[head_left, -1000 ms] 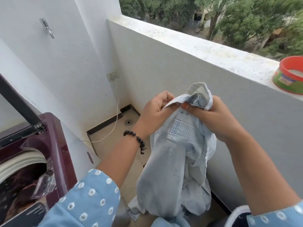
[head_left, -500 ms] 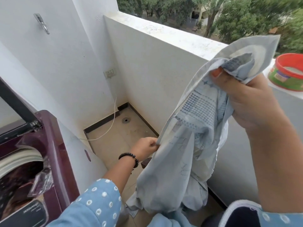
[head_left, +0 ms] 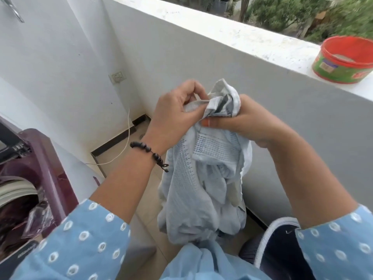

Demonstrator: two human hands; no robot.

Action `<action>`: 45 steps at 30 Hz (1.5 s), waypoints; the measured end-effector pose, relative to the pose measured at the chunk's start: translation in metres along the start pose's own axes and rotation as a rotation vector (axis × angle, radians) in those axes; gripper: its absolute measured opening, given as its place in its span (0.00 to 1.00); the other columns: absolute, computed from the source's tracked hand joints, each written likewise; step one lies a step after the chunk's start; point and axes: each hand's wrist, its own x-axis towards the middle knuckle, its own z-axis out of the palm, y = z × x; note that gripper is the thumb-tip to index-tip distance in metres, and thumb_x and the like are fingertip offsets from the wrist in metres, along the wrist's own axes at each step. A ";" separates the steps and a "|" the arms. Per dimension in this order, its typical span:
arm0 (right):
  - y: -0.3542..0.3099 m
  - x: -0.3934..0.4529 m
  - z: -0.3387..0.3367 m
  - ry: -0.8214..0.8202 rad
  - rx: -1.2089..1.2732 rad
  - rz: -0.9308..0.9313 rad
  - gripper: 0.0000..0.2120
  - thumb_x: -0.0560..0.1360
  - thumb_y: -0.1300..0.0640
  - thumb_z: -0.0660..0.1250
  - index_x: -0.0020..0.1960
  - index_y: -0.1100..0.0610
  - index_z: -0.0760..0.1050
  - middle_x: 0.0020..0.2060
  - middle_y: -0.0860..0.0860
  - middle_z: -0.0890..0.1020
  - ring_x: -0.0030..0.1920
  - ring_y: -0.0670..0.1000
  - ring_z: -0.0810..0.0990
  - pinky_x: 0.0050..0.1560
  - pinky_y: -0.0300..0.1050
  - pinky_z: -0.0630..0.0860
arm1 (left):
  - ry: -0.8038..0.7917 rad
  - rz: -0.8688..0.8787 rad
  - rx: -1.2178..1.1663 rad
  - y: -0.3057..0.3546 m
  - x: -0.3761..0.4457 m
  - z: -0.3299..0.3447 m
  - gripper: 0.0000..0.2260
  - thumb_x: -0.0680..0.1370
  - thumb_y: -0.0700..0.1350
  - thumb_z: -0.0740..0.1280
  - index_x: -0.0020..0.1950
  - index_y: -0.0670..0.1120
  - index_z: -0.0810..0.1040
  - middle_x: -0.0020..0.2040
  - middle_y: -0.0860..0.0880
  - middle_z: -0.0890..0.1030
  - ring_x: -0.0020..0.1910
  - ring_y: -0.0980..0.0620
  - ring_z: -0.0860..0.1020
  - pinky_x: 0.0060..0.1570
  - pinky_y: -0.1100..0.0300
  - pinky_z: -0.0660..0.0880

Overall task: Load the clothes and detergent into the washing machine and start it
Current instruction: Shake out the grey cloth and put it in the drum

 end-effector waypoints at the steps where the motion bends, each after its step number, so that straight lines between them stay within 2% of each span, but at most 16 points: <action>1: -0.003 -0.001 -0.002 0.023 0.016 -0.023 0.07 0.71 0.61 0.73 0.49 0.56 0.82 0.45 0.52 0.86 0.48 0.50 0.85 0.51 0.42 0.81 | 0.010 -0.009 -0.035 0.000 -0.002 0.000 0.11 0.74 0.54 0.69 0.47 0.48 0.77 0.33 0.47 0.76 0.30 0.51 0.69 0.30 0.56 0.67; 4: -0.016 -0.003 -0.009 0.062 0.019 -0.093 0.04 0.71 0.59 0.73 0.45 0.53 0.82 0.42 0.49 0.86 0.47 0.50 0.85 0.48 0.42 0.81 | -0.046 -0.102 -0.202 -0.012 -0.014 0.004 0.16 0.76 0.56 0.65 0.50 0.43 0.76 0.36 0.44 0.78 0.33 0.47 0.72 0.32 0.50 0.71; 6: -0.024 -0.004 -0.012 0.096 0.016 -0.154 0.04 0.70 0.57 0.73 0.44 0.53 0.81 0.41 0.48 0.86 0.47 0.49 0.85 0.49 0.43 0.81 | -0.104 -0.128 -0.210 -0.026 -0.030 0.010 0.16 0.75 0.55 0.67 0.53 0.44 0.80 0.45 0.40 0.83 0.42 0.39 0.80 0.43 0.41 0.78; 9: -0.036 -0.007 -0.017 0.177 0.098 -0.241 0.03 0.70 0.57 0.71 0.42 0.49 0.81 0.39 0.45 0.85 0.46 0.48 0.84 0.48 0.42 0.80 | -0.165 -0.264 -0.101 -0.050 -0.055 0.018 0.16 0.70 0.61 0.70 0.50 0.52 0.83 0.48 0.50 0.85 0.48 0.49 0.83 0.50 0.44 0.79; 12: -0.046 -0.011 -0.025 0.313 0.259 -0.324 0.04 0.72 0.59 0.70 0.44 0.51 0.80 0.38 0.43 0.85 0.45 0.45 0.84 0.49 0.41 0.78 | -0.222 -0.452 -0.042 -0.082 -0.076 0.015 0.17 0.68 0.64 0.71 0.46 0.53 0.83 0.48 0.50 0.85 0.48 0.49 0.83 0.51 0.42 0.79; 14: -0.048 -0.014 -0.034 0.406 0.318 -0.379 0.03 0.75 0.61 0.68 0.47 0.55 0.78 0.39 0.42 0.85 0.47 0.46 0.83 0.51 0.43 0.78 | -0.172 -0.490 -0.077 -0.093 -0.082 0.007 0.18 0.68 0.67 0.70 0.44 0.53 0.82 0.46 0.46 0.85 0.47 0.44 0.83 0.49 0.40 0.79; 16: -0.045 -0.014 -0.043 0.466 0.351 -0.389 0.03 0.77 0.62 0.67 0.50 0.56 0.76 0.41 0.43 0.85 0.51 0.49 0.83 0.54 0.47 0.79 | -0.049 -0.496 -0.099 -0.094 -0.078 -0.003 0.30 0.64 0.74 0.67 0.44 0.48 0.81 0.41 0.43 0.84 0.37 0.39 0.80 0.38 0.48 0.80; 19: -0.038 -0.011 -0.044 0.505 0.415 -0.362 0.03 0.77 0.61 0.68 0.51 0.57 0.77 0.43 0.45 0.85 0.52 0.51 0.83 0.55 0.50 0.78 | 0.065 -0.360 -0.057 -0.068 -0.053 -0.019 0.31 0.69 0.71 0.66 0.43 0.41 0.80 0.31 0.44 0.77 0.26 0.45 0.69 0.28 0.60 0.66; 22: -0.028 -0.006 -0.024 0.341 0.366 -0.273 0.05 0.72 0.59 0.70 0.48 0.54 0.79 0.40 0.45 0.85 0.46 0.47 0.84 0.49 0.43 0.79 | 0.086 -0.182 -0.022 -0.020 -0.019 -0.026 0.16 0.76 0.53 0.71 0.42 0.39 0.81 0.29 0.44 0.78 0.27 0.56 0.69 0.28 0.63 0.67; 26: -0.015 -0.002 0.010 -0.063 0.220 -0.100 0.13 0.66 0.59 0.74 0.50 0.54 0.80 0.45 0.52 0.86 0.50 0.53 0.85 0.51 0.46 0.81 | 0.009 -0.004 0.080 0.025 0.009 -0.023 0.05 0.75 0.46 0.73 0.46 0.46 0.82 0.37 0.53 0.83 0.33 0.60 0.77 0.35 0.62 0.76; 30: -0.014 -0.001 0.009 -0.014 0.192 -0.110 0.11 0.67 0.60 0.74 0.49 0.57 0.81 0.45 0.54 0.86 0.50 0.54 0.85 0.53 0.48 0.80 | -0.147 0.006 -0.068 0.027 0.004 -0.027 0.08 0.79 0.44 0.67 0.56 0.44 0.81 0.46 0.47 0.85 0.44 0.47 0.83 0.47 0.50 0.80; 32: -0.017 -0.003 0.002 0.009 0.167 -0.134 0.08 0.69 0.61 0.73 0.48 0.57 0.81 0.44 0.52 0.86 0.48 0.52 0.85 0.50 0.45 0.80 | -0.160 -0.045 -0.187 0.015 -0.008 -0.027 0.10 0.79 0.47 0.67 0.59 0.48 0.77 0.44 0.45 0.82 0.40 0.36 0.78 0.43 0.41 0.77; 35: -0.023 -0.004 -0.007 0.079 0.151 -0.178 0.04 0.69 0.60 0.72 0.43 0.54 0.80 0.40 0.48 0.85 0.45 0.50 0.85 0.47 0.44 0.81 | -0.169 -0.159 -0.316 -0.006 -0.028 -0.018 0.14 0.74 0.49 0.71 0.58 0.48 0.75 0.46 0.39 0.81 0.41 0.33 0.78 0.44 0.38 0.76; 38: -0.034 -0.004 -0.015 0.202 0.254 -0.234 0.05 0.69 0.60 0.72 0.43 0.54 0.79 0.38 0.46 0.85 0.45 0.48 0.85 0.46 0.42 0.80 | -0.215 -0.285 -0.177 -0.041 -0.051 -0.005 0.13 0.71 0.53 0.73 0.54 0.52 0.81 0.51 0.48 0.85 0.52 0.47 0.83 0.54 0.44 0.79; 40: -0.041 -0.006 -0.020 0.290 0.334 -0.265 0.06 0.68 0.60 0.72 0.44 0.55 0.79 0.38 0.45 0.85 0.45 0.47 0.84 0.47 0.42 0.79 | -0.228 -0.398 0.003 -0.068 -0.065 0.000 0.09 0.72 0.55 0.74 0.49 0.53 0.83 0.49 0.51 0.86 0.49 0.51 0.83 0.51 0.46 0.80; 45: -0.046 -0.010 -0.029 0.332 0.378 -0.310 0.08 0.67 0.61 0.72 0.46 0.56 0.78 0.40 0.47 0.85 0.48 0.50 0.84 0.50 0.45 0.79 | -0.197 -0.595 0.153 -0.118 -0.085 -0.008 0.14 0.76 0.53 0.71 0.46 0.41 0.81 0.44 0.41 0.84 0.36 0.55 0.78 0.36 0.58 0.72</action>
